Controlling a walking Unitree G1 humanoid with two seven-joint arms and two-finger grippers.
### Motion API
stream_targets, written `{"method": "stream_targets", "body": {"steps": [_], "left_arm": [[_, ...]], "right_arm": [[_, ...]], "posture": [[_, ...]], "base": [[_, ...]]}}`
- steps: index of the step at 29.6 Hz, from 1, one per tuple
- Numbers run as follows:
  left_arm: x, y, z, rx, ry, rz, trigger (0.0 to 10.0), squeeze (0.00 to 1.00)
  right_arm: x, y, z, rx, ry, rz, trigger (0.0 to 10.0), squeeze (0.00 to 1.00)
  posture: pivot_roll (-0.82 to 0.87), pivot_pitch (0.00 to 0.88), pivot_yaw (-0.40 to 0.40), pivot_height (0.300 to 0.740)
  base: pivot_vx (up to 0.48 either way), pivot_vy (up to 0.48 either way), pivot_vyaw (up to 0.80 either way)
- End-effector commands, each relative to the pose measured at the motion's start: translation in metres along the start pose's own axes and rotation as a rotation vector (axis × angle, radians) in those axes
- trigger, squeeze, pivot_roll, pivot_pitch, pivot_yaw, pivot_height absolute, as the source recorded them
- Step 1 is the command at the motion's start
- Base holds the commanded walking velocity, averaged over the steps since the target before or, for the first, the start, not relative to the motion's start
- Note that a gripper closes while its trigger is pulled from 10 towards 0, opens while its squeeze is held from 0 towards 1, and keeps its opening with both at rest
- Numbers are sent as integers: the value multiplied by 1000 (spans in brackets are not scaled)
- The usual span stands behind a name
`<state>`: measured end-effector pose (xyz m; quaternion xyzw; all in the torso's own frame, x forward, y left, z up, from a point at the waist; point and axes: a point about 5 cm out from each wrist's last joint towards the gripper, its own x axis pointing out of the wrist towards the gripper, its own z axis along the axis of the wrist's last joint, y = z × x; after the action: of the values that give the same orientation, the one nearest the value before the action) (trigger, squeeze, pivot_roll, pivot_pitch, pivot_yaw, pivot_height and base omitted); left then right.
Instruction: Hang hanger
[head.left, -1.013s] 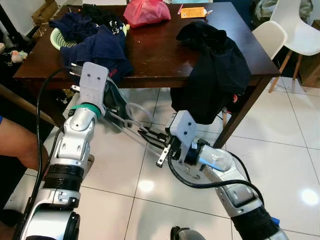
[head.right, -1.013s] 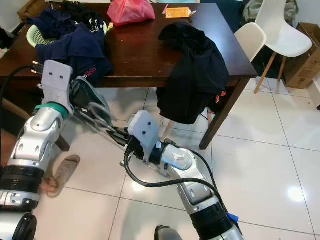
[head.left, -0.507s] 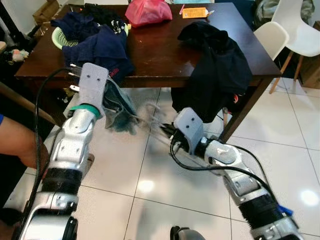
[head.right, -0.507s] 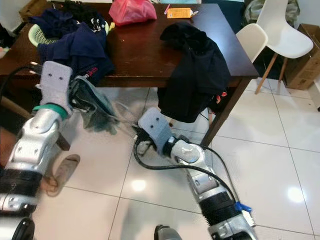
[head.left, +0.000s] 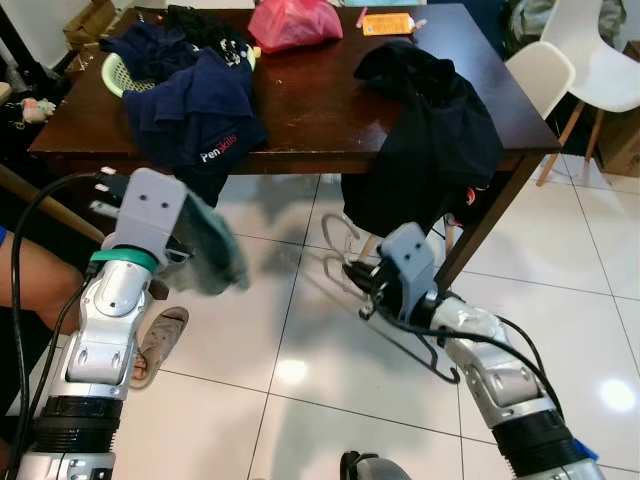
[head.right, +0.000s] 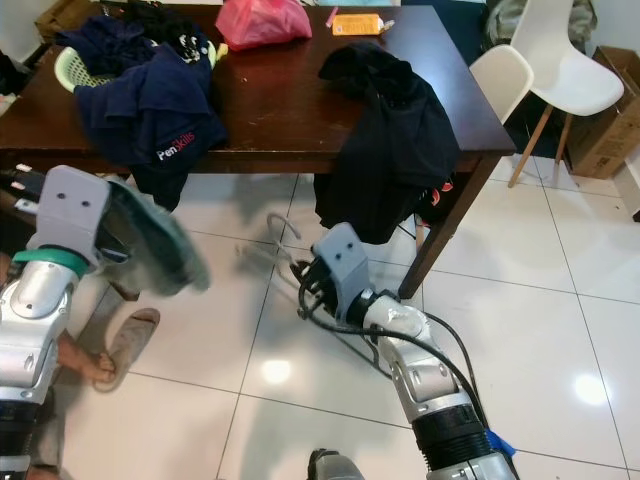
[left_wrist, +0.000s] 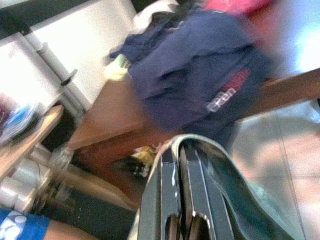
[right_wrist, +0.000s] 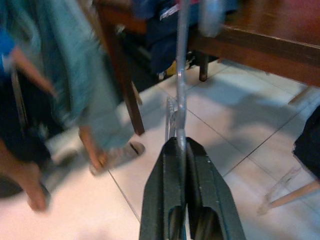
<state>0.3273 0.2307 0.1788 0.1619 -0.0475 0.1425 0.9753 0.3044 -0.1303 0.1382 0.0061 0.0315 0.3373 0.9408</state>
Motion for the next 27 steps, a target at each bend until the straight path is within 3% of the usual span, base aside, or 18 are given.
{"method": "stream_targets", "body": {"steps": [1, 2, 5, 6, 7, 8, 10, 14, 16, 19, 20, 26, 27], "left_arm": [[1, 5, -14, -42, 83, 61, 10000, 0], [5, 3, -22, -182, 179, 140, 10000, 0], [5, 3, -22, -182, 179, 140, 10000, 0], [6, -10, -36, -437, 371, 233, 10000, 0], [6, -10, -36, -437, 371, 233, 10000, 0], [6, -15, -39, -494, 419, 245, 10000, 0], [6, -19, -40, -500, 434, 238, 10000, 0], [5, -26, -44, -422, 478, 167, 10000, 0], [4, -32, -47, -433, 509, 110, 10000, 0], [3, -49, -49, -449, 555, -62, 10000, 0], [4, -55, -45, -434, 535, -113, 10000, 0], [6, -66, -38, -405, 491, -183, 10000, 0], [7, -70, -36, -432, 499, -187, 10000, 0]], "right_arm": [[-5, -4, 0, 72, -14, -23, 10000, 0], [-9, -8, 3, 140, -39, -37, 10000, 0], [-9, -8, 3, 140, -39, -37, 10000, 0], [-14, 1, 5, 148, -24, 53, 10000, 0], [-14, 1, 5, 148, -24, 53, 10000, 0], [-16, 6, 5, 131, -4, 101, 10000, 0], [-16, 13, 2, 98, 28, 152, 10000, 0], [-15, 23, -4, 34, 83, 222, 10000, 0], [-13, 26, -5, 7, 100, 242, 10000, 0], [-2, 24, -2, -63, 110, 214, 10000, 0], [0, 23, 1, -66, 108, 208, 10000, 0], [0, 25, 8, -46, 91, 210, 10000, 0], [-1, 26, 10, -38, 88, 218, 10000, 0]], "posture": [[2, 65, 46, 740], [-5, 68, 44, 740], [-5, 68, 44, 740], [-19, 80, 40, 740], [-19, 80, 40, 740], [-19, 80, 40, 740], [-18, 83, 41, 740], [-16, 89, 36, 740], [-12, 92, 37, 740], [-10, 94, 37, 740], [-12, 94, 38, 740], [-19, 94, 35, 740], [-22, 93, 35, 740]], "base": [[0, 0, 0], [0, 0, 0], [0, 0, 0], [0, 0, 0], [0, 0, 0], [0, 0, 0], [0, 0, 0], [0, 0, 0], [0, 0, 0], [0, 0, 0], [0, 0, 0], [0, 0, 0], [0, 0, 0]]}}
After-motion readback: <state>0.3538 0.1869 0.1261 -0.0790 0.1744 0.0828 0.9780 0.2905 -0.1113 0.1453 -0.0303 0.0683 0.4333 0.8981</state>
